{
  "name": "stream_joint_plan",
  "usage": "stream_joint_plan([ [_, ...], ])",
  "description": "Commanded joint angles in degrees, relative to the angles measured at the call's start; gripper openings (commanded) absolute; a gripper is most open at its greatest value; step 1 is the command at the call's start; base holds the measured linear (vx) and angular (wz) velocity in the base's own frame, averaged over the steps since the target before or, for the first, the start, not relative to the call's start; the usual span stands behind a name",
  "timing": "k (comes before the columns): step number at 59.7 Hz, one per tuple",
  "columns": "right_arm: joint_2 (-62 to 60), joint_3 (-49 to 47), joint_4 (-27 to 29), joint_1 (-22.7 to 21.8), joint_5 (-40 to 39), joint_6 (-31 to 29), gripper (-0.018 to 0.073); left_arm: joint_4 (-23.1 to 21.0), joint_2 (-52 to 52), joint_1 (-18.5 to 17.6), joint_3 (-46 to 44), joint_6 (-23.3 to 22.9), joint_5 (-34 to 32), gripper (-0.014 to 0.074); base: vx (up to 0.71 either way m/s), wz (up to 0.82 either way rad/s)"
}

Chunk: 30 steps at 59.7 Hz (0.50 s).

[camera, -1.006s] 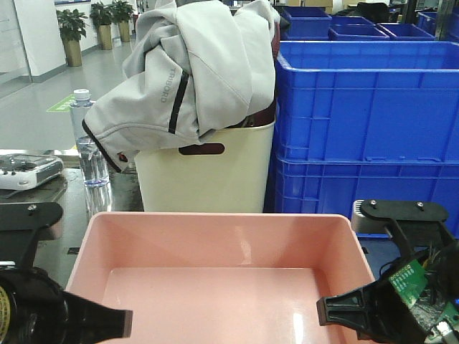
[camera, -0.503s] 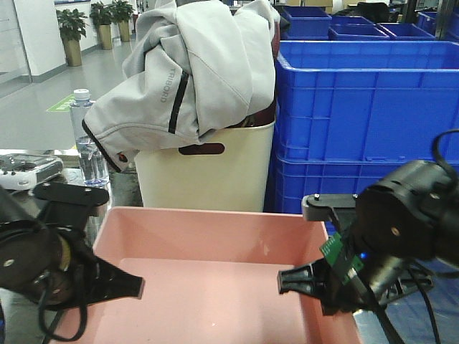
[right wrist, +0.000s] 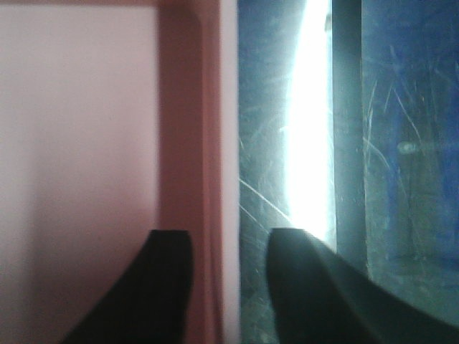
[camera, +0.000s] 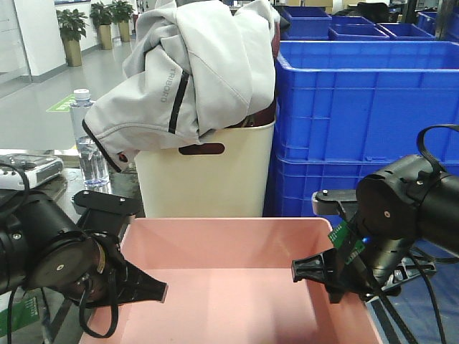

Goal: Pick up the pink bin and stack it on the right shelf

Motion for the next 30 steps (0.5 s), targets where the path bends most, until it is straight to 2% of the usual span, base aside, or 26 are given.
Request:
stream_joint_plan([
  [1,-4.57,-1.77,-0.9,-0.33,-4.44,-0.83,0.0468,0.29,-5.22,-0.45,-1.83,2.42,-2.34,0.0426,0.0,0.0],
  [9,-9.64,-1.57,1.0,-0.33,-6.14,-4.22,0.053,-4.06,-10.94,-0.45,-1.83,8.52,-0.45,0.0501,0.0,0.0],
  [17,-17.91,3.03,2.76,-0.33,-8.22,-9.9,0.0532,-10.65,-17.98,-0.45,-1.76,18.9,2.28,0.0503,0.0,0.0],
  [25,-27.57,11.78,3.73,-0.33,-11.12,-16.03,0.0526,-19.31,-26.22,-0.45,0.98,30.17,2.01,0.0503,0.0,0.0],
  [30,-33.91,16.73,4.26,-0.33,-11.62,-19.81,0.0519,-25.77,-31.83,-0.45,5.47,35.44,0.04,0.0503,0.0,0.0],
])
